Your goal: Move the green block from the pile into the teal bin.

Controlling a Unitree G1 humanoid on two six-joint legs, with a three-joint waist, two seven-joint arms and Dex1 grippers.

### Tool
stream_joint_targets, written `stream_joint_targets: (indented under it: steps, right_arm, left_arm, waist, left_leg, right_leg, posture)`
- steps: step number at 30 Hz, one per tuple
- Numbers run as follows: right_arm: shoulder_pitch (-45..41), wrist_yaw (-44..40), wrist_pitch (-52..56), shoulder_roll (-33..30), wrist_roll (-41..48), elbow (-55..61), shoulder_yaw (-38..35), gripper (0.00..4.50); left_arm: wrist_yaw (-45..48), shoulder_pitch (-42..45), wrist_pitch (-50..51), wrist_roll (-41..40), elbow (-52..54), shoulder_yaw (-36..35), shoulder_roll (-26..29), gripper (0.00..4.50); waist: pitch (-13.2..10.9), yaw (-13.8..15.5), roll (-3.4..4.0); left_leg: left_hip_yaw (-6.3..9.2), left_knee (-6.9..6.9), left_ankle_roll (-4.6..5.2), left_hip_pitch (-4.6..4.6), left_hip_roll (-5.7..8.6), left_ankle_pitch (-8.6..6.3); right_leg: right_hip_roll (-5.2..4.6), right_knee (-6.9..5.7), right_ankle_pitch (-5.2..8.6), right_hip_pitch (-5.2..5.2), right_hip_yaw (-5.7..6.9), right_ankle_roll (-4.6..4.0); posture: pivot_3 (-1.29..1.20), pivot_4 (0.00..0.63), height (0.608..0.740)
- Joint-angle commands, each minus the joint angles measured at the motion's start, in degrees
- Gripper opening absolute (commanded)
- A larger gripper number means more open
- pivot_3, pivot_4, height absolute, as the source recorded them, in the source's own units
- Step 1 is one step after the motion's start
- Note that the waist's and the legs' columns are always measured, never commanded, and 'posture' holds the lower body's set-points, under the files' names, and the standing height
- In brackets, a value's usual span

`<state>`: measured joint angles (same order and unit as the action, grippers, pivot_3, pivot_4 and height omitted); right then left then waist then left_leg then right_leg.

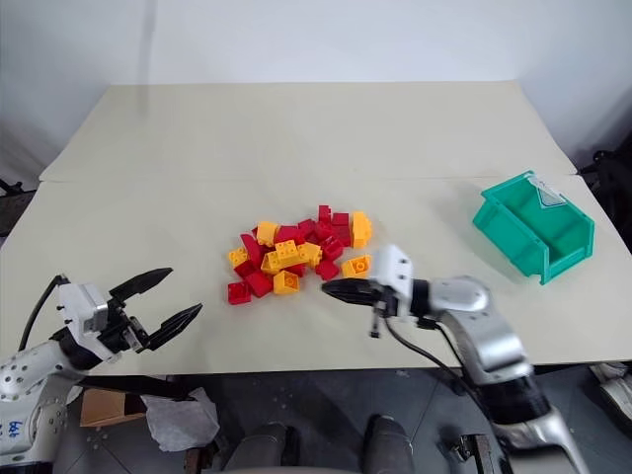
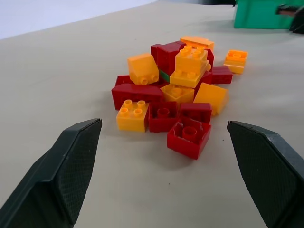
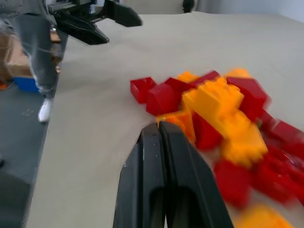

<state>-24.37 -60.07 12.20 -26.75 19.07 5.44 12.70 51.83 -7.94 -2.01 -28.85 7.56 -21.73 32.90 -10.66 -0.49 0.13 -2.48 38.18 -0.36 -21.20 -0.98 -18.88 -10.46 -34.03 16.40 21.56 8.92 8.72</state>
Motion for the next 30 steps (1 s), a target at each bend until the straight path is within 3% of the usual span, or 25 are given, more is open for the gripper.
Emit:
stream_joint_targets:
  steps: [1, 10, 21, 26, 30]
  right_arm:
    - [-4.6, 2.5, 1.0, 3.5, -4.4, -4.4, 4.0, 0.04]
    - [-20.7, 10.8, -1.7, 14.9, -12.1, -23.9, 4.9, 0.04]
    - [-33.3, 16.9, -10.8, 18.7, -19.2, -46.7, 3.8, 0.04]
    - [-30.5, 9.9, -11.4, 19.4, -18.7, -41.9, 5.8, 0.04]
    - [-25.1, 5.7, -8.0, 15.9, -18.9, -32.9, 6.2, 0.04]
  left_arm:
    - [-0.4, -1.7, -0.9, -0.6, 2.2, -1.3, -0.2, 4.5]
    - [-1.2, -6.7, 0.3, -2.4, 7.6, -1.7, -1.7, 4.5]
    - [-2.2, -4.3, 0.2, -1.6, 7.0, 0.5, -2.6, 4.5]
    - [-2.4, -2.8, 0.5, -1.3, 6.4, 1.4, -2.7, 4.5]
    - [-2.3, -2.8, 0.0, -1.3, 5.8, 1.4, -2.7, 4.5]
  waist:
    - [0.0, 0.3, 0.0]
    - [0.0, -0.3, 0.01]
    - [0.0, -1.4, 0.02]
    - [0.0, -1.5, 0.02]
    - [0.0, -1.4, 0.02]
  left_leg:
    - [0.01, 0.0, 0.0, -0.01, 0.0, 0.0]
    - [0.03, 0.0, -0.03, -0.02, -0.03, -0.01]
    - [0.01, -0.04, -0.04, -0.03, -0.03, -0.01]
    - [0.0, -0.1, -0.06, -0.03, -0.03, -0.03]
    - [0.01, -0.1, -0.07, -0.03, -0.03, -0.03]
  right_leg:
    - [0.0, -0.01, 0.0, 0.0, 0.01, 0.0]
    - [0.02, -0.08, 0.0, 0.06, 0.01, -0.01]
    - [0.03, -0.12, 0.0, 0.11, 0.0, -0.01]
    - [0.03, -0.1, 0.0, 0.13, 0.0, -0.01]
    - [0.03, -0.1, 0.0, 0.12, 0.01, -0.01]
  posture:
    - [0.0, 0.15, 0.74]
    - [0.0, 0.15, 0.74]
    - [0.0, 0.15, 0.74]
    - [0.0, 0.15, 0.74]
    - [0.0, 0.15, 0.74]
